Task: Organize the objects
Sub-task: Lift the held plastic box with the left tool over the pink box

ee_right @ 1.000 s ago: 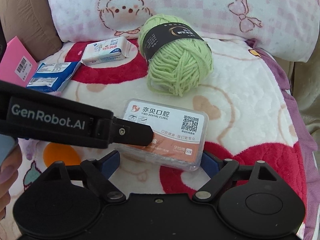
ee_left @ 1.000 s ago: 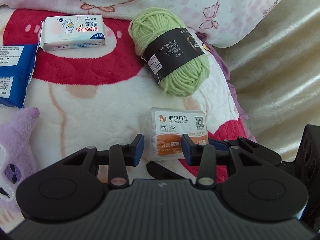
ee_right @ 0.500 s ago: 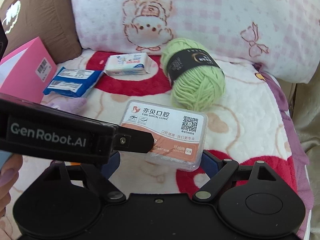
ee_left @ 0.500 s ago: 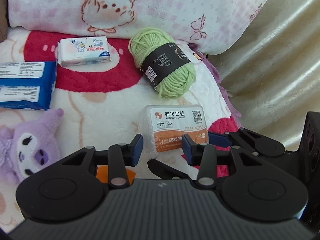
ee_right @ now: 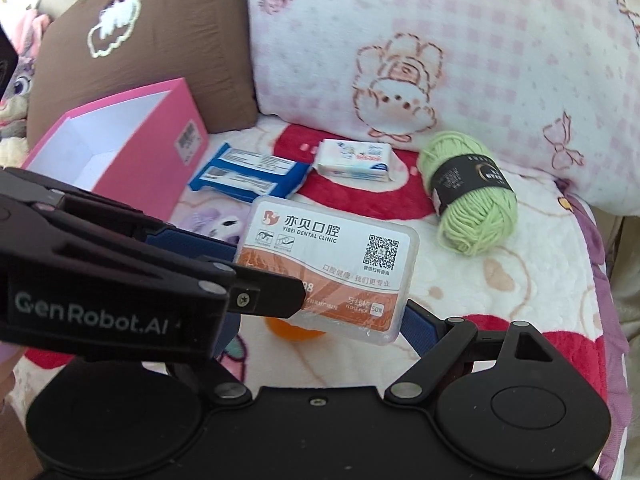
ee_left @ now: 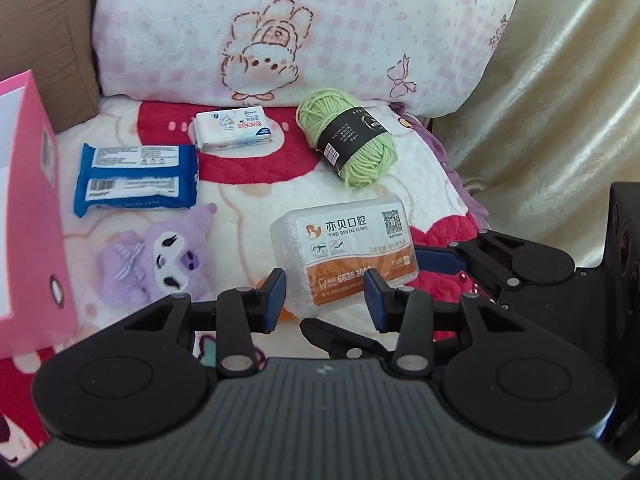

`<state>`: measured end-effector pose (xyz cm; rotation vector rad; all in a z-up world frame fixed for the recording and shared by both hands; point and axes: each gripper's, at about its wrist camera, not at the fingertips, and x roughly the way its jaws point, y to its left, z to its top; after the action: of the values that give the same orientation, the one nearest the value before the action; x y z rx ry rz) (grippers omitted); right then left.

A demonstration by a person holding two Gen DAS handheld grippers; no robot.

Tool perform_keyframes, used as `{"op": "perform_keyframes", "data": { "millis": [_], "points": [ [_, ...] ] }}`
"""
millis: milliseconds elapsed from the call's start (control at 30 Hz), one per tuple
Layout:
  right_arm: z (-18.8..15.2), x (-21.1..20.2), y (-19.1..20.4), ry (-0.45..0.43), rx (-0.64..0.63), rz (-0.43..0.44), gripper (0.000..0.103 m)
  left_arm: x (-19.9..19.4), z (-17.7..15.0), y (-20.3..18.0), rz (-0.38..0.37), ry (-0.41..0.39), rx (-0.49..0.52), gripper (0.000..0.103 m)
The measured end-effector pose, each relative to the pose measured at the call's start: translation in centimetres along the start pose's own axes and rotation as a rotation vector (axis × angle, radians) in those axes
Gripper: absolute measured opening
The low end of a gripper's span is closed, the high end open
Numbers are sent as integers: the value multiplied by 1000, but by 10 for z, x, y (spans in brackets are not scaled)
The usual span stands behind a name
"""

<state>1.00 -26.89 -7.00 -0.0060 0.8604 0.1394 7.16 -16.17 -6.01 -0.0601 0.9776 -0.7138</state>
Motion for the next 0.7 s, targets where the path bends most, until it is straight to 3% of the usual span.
{"op": "perform_keyframes", "data": {
  "millis": [400, 700],
  "points": [
    [-1, -40, 43, -15, -46, 35, 89, -60, -22, 5, -11, -4, 13, 41],
    [-1, -56, 86, -36, -99, 55, 89, -104, -37, 17, 39, -16, 42, 41]
  ]
}}
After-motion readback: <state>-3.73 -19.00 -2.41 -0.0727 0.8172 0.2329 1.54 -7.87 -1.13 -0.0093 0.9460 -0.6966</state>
